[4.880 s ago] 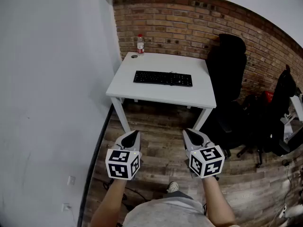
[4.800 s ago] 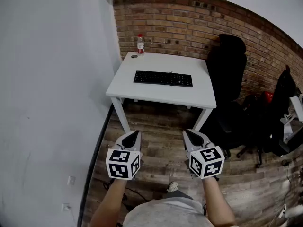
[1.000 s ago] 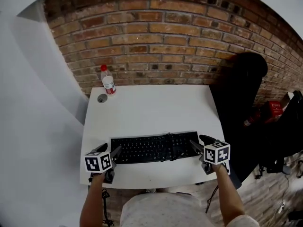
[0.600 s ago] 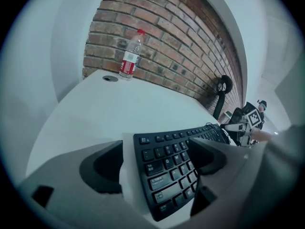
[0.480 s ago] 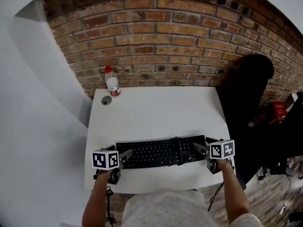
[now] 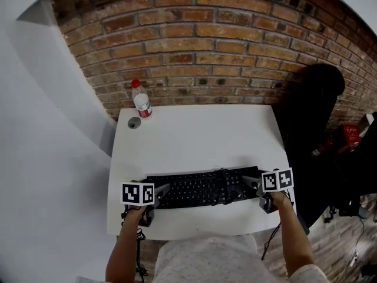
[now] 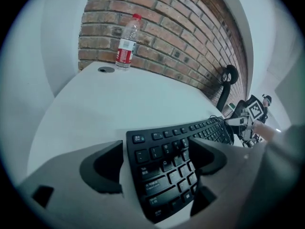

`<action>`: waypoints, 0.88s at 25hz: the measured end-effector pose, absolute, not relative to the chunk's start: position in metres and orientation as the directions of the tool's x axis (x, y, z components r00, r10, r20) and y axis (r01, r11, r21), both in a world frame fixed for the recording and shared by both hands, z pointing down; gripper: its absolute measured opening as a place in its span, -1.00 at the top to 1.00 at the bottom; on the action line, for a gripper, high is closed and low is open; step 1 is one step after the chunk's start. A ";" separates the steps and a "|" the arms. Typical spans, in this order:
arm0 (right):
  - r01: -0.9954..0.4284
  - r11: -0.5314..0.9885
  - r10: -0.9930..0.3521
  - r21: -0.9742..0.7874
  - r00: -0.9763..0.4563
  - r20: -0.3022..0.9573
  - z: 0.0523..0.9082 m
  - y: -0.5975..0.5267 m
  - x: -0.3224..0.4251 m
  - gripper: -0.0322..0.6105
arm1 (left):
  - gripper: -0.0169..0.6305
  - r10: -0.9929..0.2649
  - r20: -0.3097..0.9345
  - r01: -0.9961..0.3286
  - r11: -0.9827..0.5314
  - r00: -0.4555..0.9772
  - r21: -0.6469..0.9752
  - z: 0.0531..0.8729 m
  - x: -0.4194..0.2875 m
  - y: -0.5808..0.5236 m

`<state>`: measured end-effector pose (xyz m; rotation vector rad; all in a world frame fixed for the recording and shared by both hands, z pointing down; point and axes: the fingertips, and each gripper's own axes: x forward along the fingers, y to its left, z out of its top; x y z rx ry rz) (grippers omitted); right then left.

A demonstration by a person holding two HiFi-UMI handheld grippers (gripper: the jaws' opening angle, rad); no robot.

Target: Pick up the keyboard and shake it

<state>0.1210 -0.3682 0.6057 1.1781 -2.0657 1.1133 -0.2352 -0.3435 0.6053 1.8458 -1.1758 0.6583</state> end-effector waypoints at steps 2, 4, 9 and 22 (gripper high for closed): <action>-0.879 0.283 -0.443 -0.384 -0.475 0.761 0.607 -0.368 0.120 -0.28 | -0.33 -0.469 0.776 -0.907 -0.208 0.422 0.367 0.605 -0.232 -0.345; -0.890 0.264 -0.441 -0.372 -0.455 0.774 0.607 -0.370 0.121 -0.27 | -0.29 -0.478 0.777 -0.912 -0.190 0.409 0.363 0.604 -0.232 -0.346; -0.899 0.238 -0.431 -0.368 -0.437 0.790 0.609 -0.371 0.120 -0.25 | -0.24 -0.481 0.783 -0.918 -0.174 0.395 0.356 0.606 -0.235 -0.346; -0.916 0.239 -0.484 -0.321 -0.399 0.779 0.594 -0.366 0.119 -0.25 | -0.15 -0.544 0.740 -0.917 -0.188 0.395 0.352 0.595 -0.239 -0.343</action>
